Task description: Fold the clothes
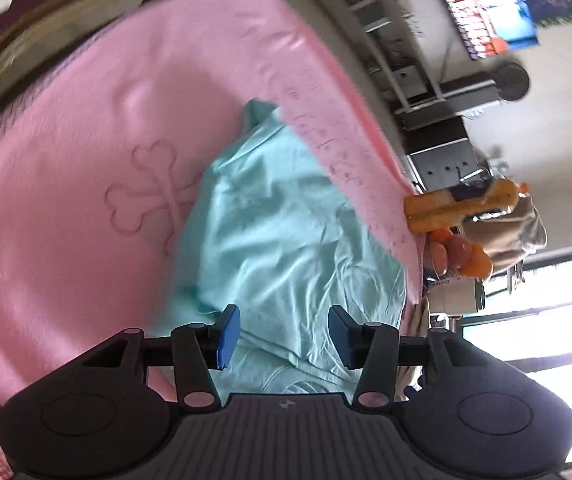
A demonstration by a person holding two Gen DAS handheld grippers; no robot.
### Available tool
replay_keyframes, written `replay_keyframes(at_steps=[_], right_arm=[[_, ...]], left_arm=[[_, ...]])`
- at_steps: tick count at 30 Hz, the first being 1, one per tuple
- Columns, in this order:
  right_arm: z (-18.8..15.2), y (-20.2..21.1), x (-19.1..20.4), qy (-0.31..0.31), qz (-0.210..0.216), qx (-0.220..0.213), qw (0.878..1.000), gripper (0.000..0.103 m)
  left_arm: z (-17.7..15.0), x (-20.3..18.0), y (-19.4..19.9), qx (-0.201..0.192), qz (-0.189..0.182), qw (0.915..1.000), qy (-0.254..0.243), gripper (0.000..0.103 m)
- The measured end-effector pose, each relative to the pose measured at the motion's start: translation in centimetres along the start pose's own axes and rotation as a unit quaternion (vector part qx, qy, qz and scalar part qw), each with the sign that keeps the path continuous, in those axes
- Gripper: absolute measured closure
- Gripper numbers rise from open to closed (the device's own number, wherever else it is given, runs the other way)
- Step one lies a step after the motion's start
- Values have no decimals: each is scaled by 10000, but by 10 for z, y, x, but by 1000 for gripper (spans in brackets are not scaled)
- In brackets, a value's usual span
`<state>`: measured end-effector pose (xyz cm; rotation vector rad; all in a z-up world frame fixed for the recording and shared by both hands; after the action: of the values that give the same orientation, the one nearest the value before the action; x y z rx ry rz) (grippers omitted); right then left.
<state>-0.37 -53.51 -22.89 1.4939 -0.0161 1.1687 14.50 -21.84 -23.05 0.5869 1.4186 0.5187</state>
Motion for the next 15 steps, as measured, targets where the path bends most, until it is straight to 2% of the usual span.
replay_keyframes(at_steps=[3,6,9,15], right_arm=[[0,-1,1,-20,13,20,10000,61],[2,-2,0,-54,0,16,10000,61],[2,-2,0,-36,-10,11,10000,60],[2,0,0,-23,11,-11,10000,59]], left_arm=[[0,-9,-4,35,-130,9997,-196,53],[-4,1,-24,328,333,9988,-110,50],[-3,15,-35,434,620,9970,182,49],[7,22,-39,160,411,9966,694,44]])
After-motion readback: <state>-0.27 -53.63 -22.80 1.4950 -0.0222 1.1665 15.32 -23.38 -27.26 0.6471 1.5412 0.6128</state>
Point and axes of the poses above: each gripper's, at about its wrist camera, not at the fingertips, and y roughly against the way its jaws point, x to its left, z to its top, the point moved 9 cm from there along -y, roughly the way its jaws point, and after that the axes turned 14 degrees about x, right-handed, at the moved point
